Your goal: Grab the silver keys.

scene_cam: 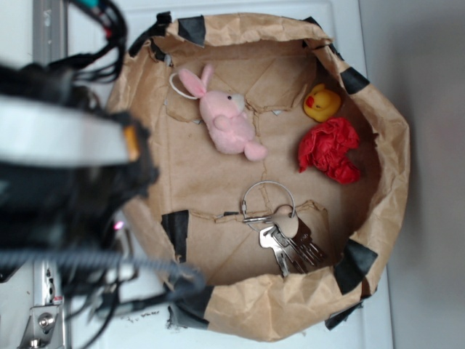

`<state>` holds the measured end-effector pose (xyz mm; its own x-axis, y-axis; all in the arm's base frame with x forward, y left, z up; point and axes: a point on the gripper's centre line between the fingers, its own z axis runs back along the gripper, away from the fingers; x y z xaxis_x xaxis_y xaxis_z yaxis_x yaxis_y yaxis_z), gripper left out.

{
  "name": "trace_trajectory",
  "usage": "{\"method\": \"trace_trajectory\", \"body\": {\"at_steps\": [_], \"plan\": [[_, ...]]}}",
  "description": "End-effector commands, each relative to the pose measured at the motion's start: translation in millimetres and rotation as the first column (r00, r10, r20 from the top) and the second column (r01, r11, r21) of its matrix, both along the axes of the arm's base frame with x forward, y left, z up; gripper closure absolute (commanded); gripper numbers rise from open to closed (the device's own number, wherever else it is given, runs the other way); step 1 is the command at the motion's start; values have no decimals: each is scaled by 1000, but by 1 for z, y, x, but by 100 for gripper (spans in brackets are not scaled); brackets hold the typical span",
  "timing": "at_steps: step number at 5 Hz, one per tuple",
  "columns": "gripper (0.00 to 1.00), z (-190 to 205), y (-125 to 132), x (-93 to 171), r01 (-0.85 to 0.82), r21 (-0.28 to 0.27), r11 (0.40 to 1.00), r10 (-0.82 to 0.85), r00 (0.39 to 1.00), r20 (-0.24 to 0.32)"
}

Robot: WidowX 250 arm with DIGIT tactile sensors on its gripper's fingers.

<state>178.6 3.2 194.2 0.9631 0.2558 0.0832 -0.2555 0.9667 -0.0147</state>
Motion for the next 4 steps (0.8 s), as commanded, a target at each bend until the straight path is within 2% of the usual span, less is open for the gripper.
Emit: {"method": "trace_trajectory", "body": {"at_steps": [1,2,3,4], "plan": [[0,-18,6,41,-63,-24,998,64,996,60],[0,-32,2,64,-67,-13,998,68,996,61],[0,-49,6,81,-66,-30,997,68,996,63],[0,-49,6,81,-66,-30,997,68,996,63]]}}
